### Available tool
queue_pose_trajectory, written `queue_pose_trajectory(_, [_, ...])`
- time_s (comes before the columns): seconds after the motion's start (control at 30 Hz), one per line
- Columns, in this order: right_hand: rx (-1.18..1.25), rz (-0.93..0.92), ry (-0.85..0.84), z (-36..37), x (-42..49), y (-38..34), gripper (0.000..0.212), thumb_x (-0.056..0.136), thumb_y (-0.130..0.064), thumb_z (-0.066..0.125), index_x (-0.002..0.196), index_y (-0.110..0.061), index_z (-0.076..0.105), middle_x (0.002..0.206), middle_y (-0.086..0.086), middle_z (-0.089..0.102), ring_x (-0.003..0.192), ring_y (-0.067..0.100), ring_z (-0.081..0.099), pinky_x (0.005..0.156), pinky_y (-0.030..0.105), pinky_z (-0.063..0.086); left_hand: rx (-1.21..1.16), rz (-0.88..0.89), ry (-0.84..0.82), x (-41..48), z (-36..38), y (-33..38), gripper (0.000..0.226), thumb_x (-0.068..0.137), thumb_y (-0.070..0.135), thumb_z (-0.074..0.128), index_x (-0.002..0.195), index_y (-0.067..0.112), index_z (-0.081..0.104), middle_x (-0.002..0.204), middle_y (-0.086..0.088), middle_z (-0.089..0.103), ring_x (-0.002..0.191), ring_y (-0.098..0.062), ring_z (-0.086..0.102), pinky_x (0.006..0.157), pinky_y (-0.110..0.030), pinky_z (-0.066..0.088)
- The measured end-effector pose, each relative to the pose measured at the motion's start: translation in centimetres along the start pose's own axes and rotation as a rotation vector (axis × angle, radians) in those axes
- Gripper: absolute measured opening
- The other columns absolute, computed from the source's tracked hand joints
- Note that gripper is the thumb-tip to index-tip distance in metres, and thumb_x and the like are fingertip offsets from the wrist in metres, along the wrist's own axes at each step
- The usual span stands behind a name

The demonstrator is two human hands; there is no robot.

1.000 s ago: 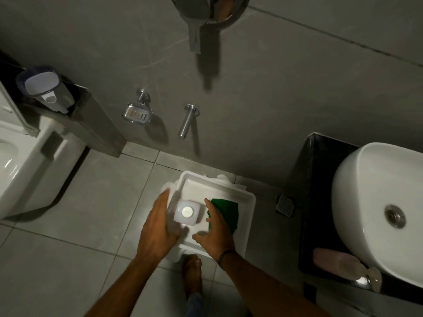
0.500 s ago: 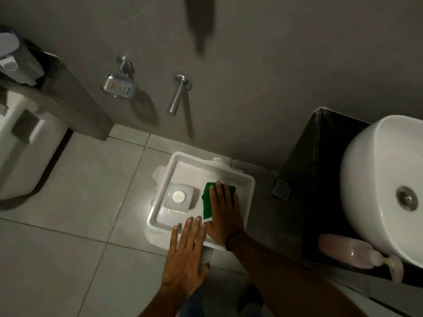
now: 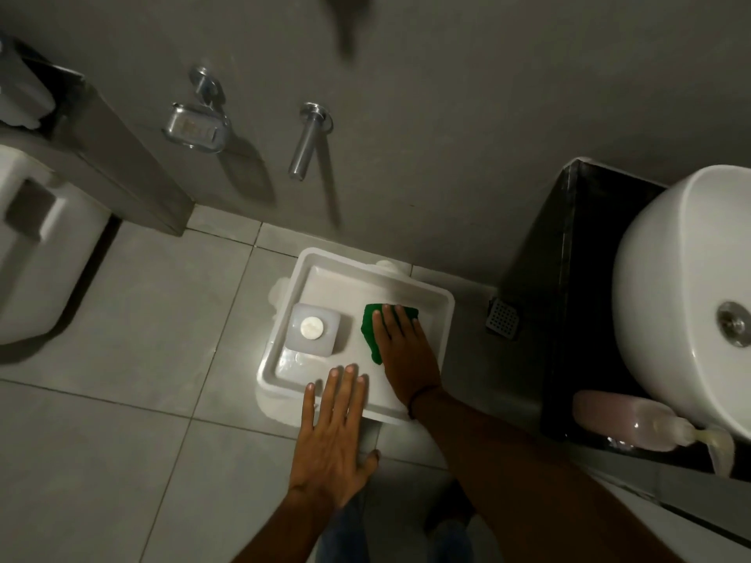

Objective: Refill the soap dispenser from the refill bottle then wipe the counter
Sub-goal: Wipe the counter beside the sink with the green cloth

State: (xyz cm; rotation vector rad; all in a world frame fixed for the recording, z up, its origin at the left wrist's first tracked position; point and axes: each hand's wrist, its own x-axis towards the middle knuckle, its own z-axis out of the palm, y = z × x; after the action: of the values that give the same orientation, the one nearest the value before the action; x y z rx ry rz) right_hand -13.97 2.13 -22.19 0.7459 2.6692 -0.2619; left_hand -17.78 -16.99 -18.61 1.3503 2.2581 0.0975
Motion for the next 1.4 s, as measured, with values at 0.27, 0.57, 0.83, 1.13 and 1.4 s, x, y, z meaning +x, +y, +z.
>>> queue_pose_trajectory(0.27, [0.175,-0.029,0.184,-8.2,-9.9,-2.5,0.062,0.089,-0.019,0.055,0.150,-0.012,0.047,0.155,0.010,0.049,0.145,0.031,0.045,0.118,0.052,0.037,0.079,0.111,0.018,-4.4,-3.0,3.3,0.108,0.067,0.070,0.078,0.149,0.003,0.059,0.158,-0.025,0.051,0.156,-0.042,0.031,0.123,-0.054,0.006])
queue_pose_trajectory(0.57, [0.241,0.101,0.392,-14.4,-30.6,1.8,0.054,0.108,-0.025,0.017,0.143,-0.031,0.058,0.153,-0.012,0.052,0.143,0.010,0.047,0.114,0.033,0.039,0.248,0.365,0.304,-9.4,-5.7,13.2,0.049,0.110,0.021,0.019,0.148,0.004,0.044,0.159,-0.011,0.051,0.159,-0.026,0.031,0.126,-0.052,0.016])
queue_pose_trajectory(0.83, [0.402,0.519,0.424,-12.4,-40.0,9.1,0.067,0.098,-0.017,0.005,0.153,-0.033,0.041,0.167,-0.010,0.023,0.157,0.028,0.020,0.127,0.038,0.016,0.300,0.592,0.107,-9.5,-7.5,29.5,0.036,0.111,0.022,0.026,0.130,0.012,0.055,0.126,-0.008,0.077,0.104,-0.022,0.082,0.101,-0.048,0.040])
queue_pose_trajectory(1.13, [0.513,0.732,0.683,-11.6,-48.8,31.5,0.071,0.079,0.009,0.043,0.145,-0.013,0.056,0.152,0.001,0.053,0.141,0.023,0.048,0.122,0.026,0.030,0.340,0.848,0.070,0.9,-10.4,46.4,0.109,0.083,0.066,0.063,0.165,0.002,0.031,0.176,-0.017,0.024,0.163,-0.038,0.022,0.124,-0.062,0.022])
queue_pose_trajectory(1.4, [0.588,0.876,0.622,-7.6,-44.6,42.3,0.073,0.087,0.010,0.057,0.153,-0.019,0.045,0.159,0.005,0.043,0.149,0.027,0.038,0.120,0.042,0.038,0.543,1.150,0.085,9.9,-11.1,52.6,0.091,0.097,0.064,0.054,0.164,0.005,0.036,0.174,-0.016,0.028,0.162,-0.037,0.027,0.125,-0.063,0.027])
